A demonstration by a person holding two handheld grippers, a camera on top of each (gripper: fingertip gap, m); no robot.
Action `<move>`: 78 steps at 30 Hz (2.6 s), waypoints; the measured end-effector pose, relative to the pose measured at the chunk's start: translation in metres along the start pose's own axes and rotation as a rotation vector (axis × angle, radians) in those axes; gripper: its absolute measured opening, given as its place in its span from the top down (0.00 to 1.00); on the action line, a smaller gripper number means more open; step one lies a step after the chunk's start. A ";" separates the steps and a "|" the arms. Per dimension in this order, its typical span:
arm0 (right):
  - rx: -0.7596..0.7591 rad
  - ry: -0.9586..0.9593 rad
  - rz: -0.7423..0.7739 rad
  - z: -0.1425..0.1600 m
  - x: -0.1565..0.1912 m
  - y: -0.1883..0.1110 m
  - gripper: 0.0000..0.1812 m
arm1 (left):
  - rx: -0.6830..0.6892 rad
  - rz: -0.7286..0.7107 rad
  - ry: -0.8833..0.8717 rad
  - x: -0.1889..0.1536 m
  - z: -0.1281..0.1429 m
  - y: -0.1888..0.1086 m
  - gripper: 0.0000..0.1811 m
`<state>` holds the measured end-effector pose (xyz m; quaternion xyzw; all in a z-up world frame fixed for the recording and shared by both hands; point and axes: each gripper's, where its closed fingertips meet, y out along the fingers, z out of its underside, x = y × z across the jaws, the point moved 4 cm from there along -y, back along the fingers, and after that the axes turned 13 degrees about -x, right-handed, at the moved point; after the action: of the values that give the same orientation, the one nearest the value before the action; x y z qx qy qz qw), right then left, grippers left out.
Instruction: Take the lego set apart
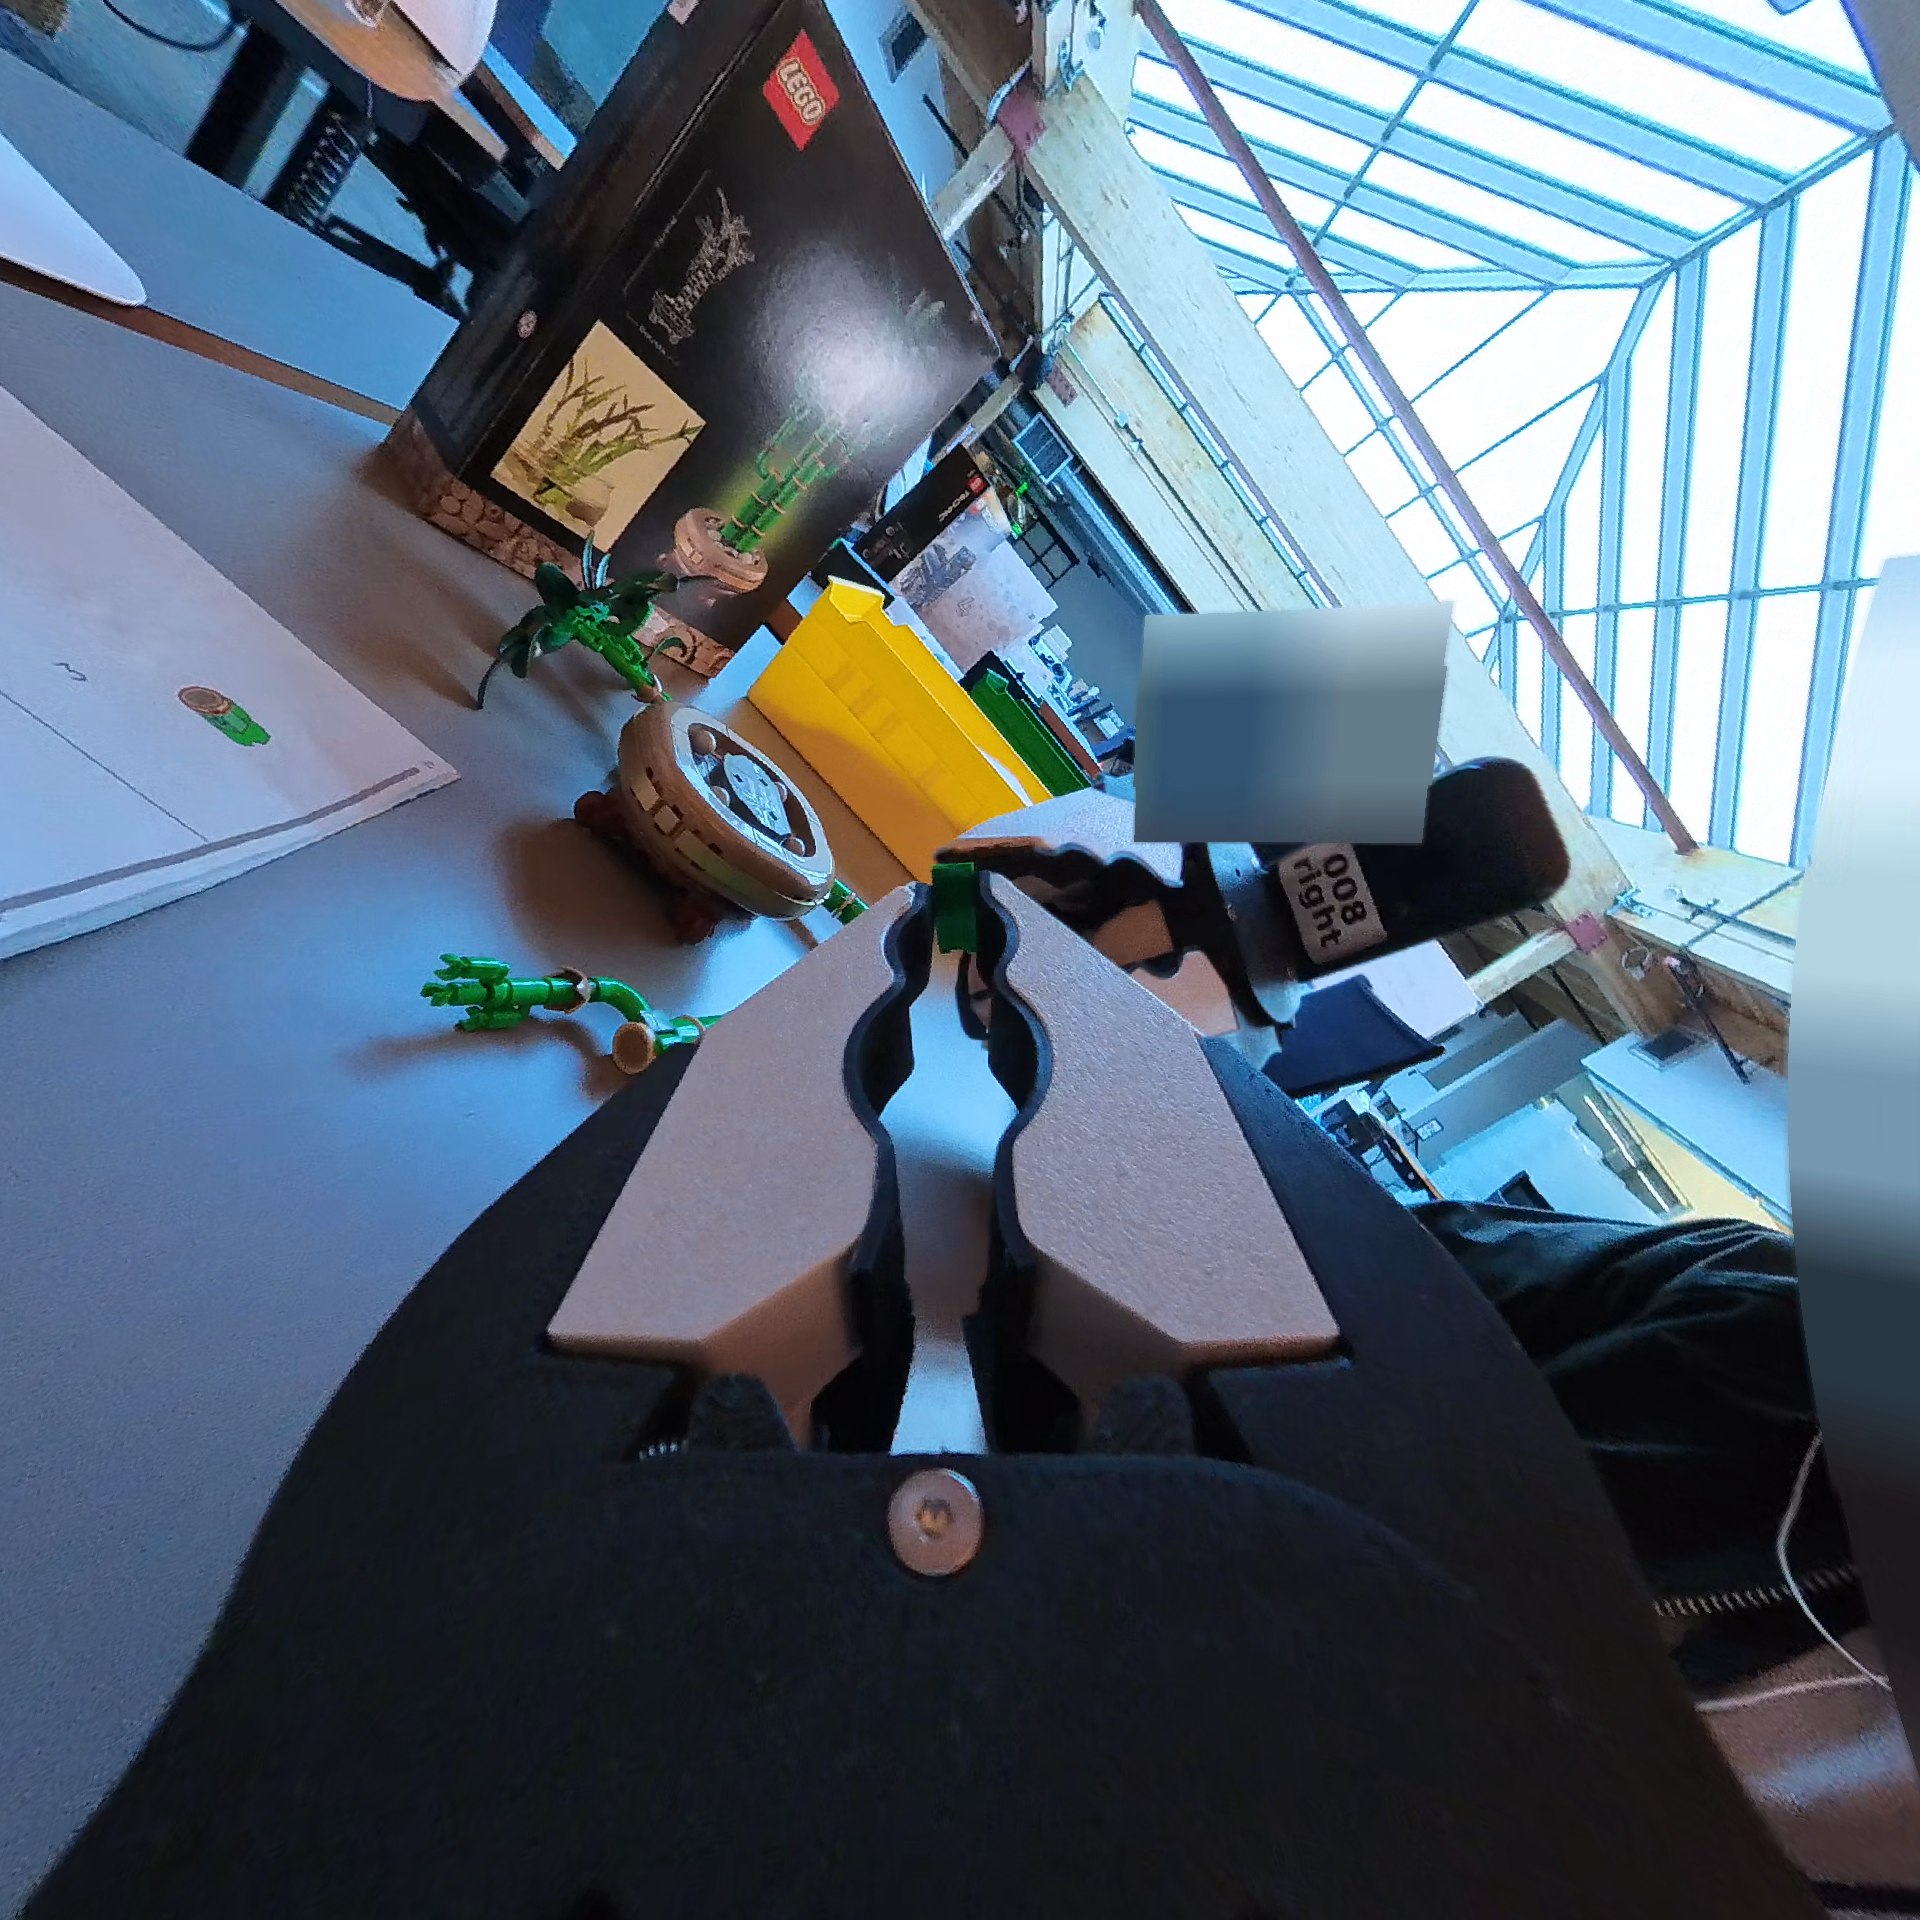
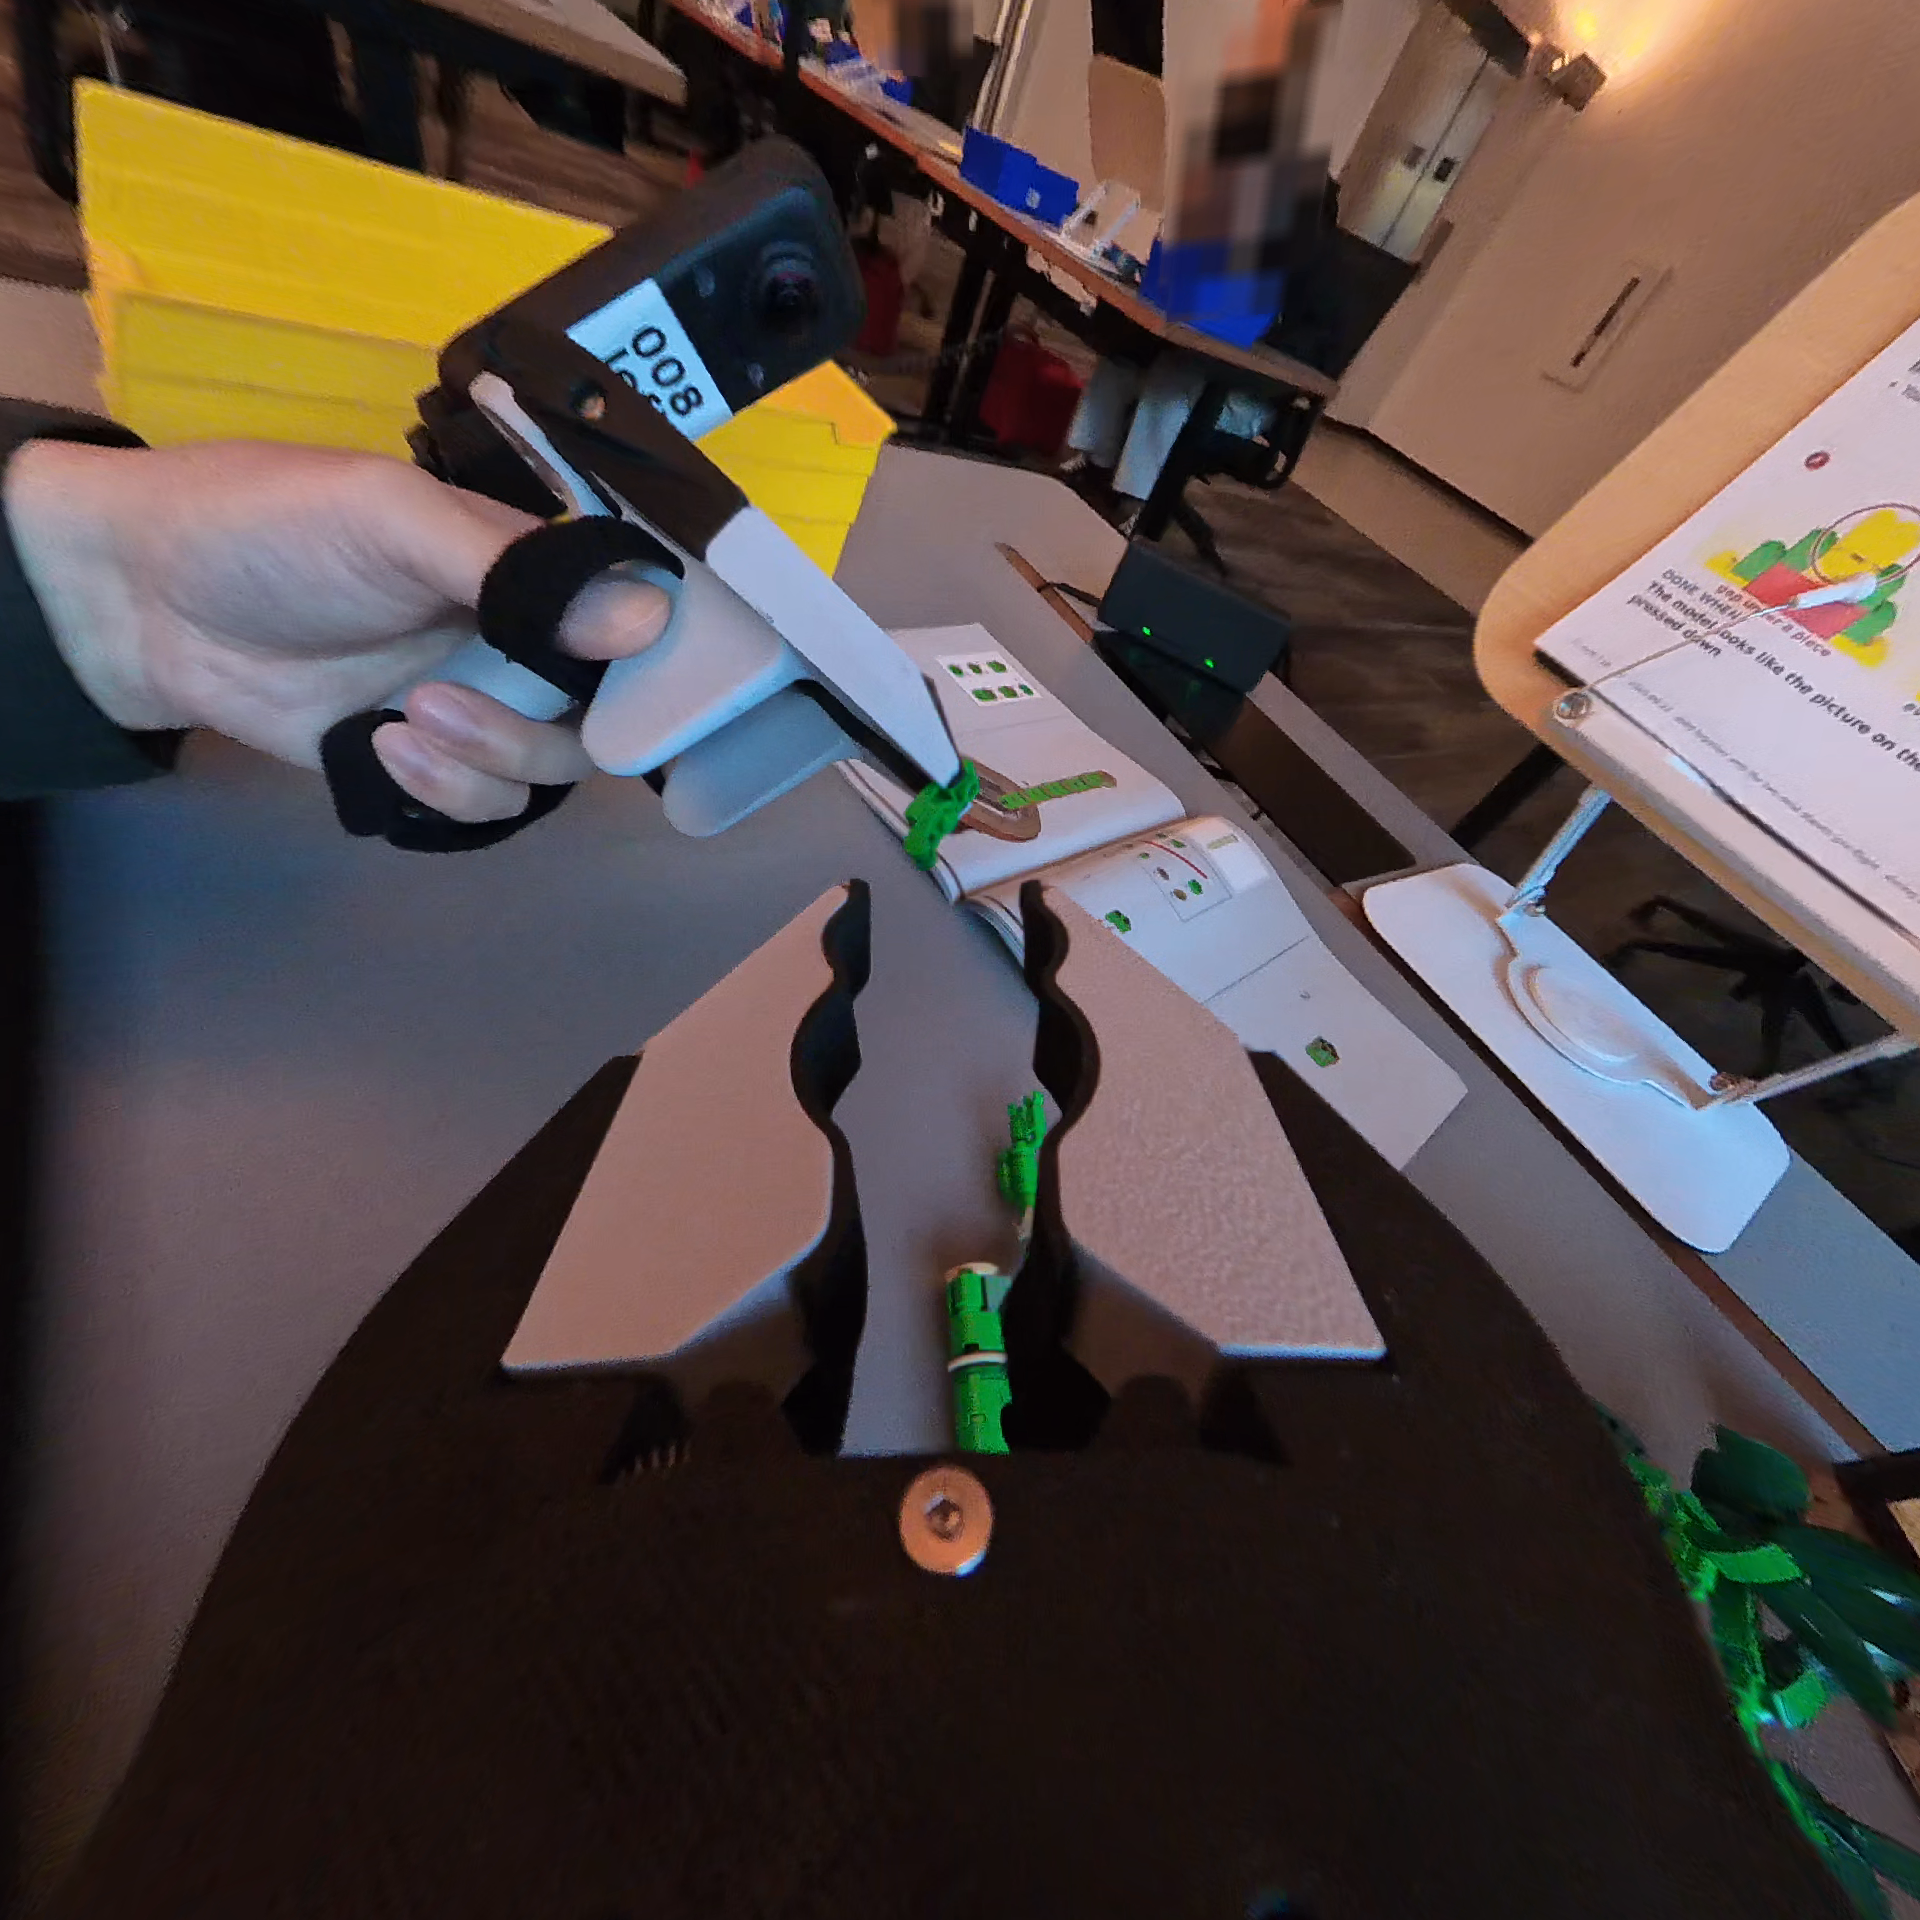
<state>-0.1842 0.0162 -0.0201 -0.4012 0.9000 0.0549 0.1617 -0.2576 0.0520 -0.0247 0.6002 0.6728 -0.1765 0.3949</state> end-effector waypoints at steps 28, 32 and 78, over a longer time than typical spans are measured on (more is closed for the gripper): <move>0.010 -0.175 0.119 -0.009 -0.001 -0.001 0.99 | -0.041 0.053 -0.055 -0.006 0.010 0.013 0.97; 0.003 -0.153 0.131 -0.010 -0.002 -0.001 0.99 | -0.056 0.060 -0.085 -0.007 0.010 0.013 0.97; 0.034 0.113 0.157 0.014 -0.036 -0.018 0.98 | 0.438 -1.230 0.477 0.050 -0.132 -0.334 0.91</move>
<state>-0.1448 0.0331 -0.0205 -0.3289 0.9372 0.0296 0.1124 -0.6141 0.1066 -0.0586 0.1982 0.9081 -0.3630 -0.0657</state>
